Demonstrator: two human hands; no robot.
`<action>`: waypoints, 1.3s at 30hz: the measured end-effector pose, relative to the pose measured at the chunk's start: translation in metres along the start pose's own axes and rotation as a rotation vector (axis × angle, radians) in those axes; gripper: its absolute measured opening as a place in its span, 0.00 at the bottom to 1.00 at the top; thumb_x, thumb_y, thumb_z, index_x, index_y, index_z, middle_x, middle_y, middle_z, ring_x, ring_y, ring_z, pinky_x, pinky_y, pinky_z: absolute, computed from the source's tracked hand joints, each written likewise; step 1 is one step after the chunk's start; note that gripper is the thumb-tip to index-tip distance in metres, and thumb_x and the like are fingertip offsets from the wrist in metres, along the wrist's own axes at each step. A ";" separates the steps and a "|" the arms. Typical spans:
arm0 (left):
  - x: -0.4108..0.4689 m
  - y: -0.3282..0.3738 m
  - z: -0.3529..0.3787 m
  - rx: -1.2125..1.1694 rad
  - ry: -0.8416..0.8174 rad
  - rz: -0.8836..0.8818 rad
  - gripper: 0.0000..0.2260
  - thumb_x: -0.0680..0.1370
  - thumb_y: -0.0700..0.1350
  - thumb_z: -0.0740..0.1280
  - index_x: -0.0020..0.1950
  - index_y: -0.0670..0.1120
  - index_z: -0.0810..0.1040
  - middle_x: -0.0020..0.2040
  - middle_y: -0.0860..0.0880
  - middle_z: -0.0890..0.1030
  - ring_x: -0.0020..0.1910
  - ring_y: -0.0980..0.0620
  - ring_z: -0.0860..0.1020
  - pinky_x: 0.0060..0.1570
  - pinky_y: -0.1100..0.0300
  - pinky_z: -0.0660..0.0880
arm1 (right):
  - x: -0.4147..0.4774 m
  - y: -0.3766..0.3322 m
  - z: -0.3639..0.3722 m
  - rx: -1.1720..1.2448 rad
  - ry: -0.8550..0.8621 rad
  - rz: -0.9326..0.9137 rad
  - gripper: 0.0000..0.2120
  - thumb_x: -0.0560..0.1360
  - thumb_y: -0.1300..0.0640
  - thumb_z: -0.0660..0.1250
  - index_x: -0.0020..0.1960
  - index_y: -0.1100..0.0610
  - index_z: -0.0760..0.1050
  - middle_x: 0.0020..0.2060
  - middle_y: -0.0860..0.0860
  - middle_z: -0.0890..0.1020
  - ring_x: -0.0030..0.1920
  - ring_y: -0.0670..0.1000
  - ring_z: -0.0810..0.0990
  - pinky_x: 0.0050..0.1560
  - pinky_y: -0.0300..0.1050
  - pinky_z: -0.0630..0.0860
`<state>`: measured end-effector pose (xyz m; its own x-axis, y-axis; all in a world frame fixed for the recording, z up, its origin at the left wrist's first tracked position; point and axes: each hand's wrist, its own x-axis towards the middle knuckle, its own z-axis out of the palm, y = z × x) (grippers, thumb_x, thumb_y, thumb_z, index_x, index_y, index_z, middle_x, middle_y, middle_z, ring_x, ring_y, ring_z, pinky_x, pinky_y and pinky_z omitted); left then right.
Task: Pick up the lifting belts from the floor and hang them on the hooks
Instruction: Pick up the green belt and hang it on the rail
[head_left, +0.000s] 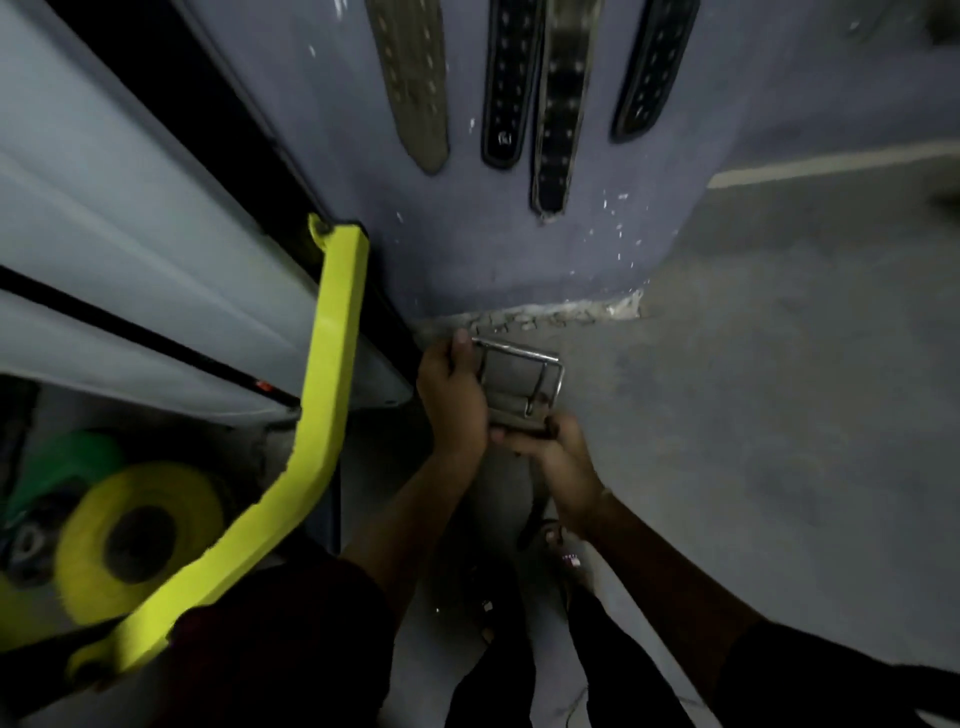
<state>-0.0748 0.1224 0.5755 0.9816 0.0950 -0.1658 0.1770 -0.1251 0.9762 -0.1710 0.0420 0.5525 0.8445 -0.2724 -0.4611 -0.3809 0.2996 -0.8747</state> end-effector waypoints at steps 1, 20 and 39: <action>0.003 0.021 -0.001 -0.011 -0.003 0.018 0.16 0.77 0.58 0.61 0.38 0.48 0.75 0.36 0.39 0.77 0.39 0.47 0.76 0.45 0.43 0.76 | -0.009 -0.022 0.003 0.016 0.008 -0.056 0.21 0.68 0.63 0.76 0.60 0.59 0.78 0.55 0.53 0.84 0.58 0.53 0.82 0.62 0.51 0.77; -0.001 0.372 -0.066 -0.277 -0.664 0.232 0.20 0.77 0.56 0.67 0.65 0.48 0.78 0.59 0.43 0.83 0.61 0.45 0.80 0.63 0.47 0.75 | -0.113 -0.375 0.044 0.225 0.004 -0.716 0.12 0.76 0.70 0.65 0.60 0.65 0.75 0.52 0.59 0.85 0.51 0.53 0.85 0.48 0.43 0.82; -0.018 0.487 0.025 -0.150 -0.240 0.695 0.19 0.80 0.58 0.58 0.53 0.43 0.77 0.49 0.41 0.83 0.50 0.49 0.82 0.53 0.52 0.78 | -0.098 -0.534 0.015 0.166 -0.132 -0.820 0.13 0.76 0.71 0.64 0.60 0.69 0.69 0.51 0.64 0.82 0.48 0.57 0.83 0.47 0.47 0.83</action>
<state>-0.0042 0.0347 1.0501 0.8552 -0.1772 0.4872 -0.4847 0.0600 0.8726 -0.0450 -0.0773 1.0674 0.8703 -0.3564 0.3399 0.4229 0.1871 -0.8866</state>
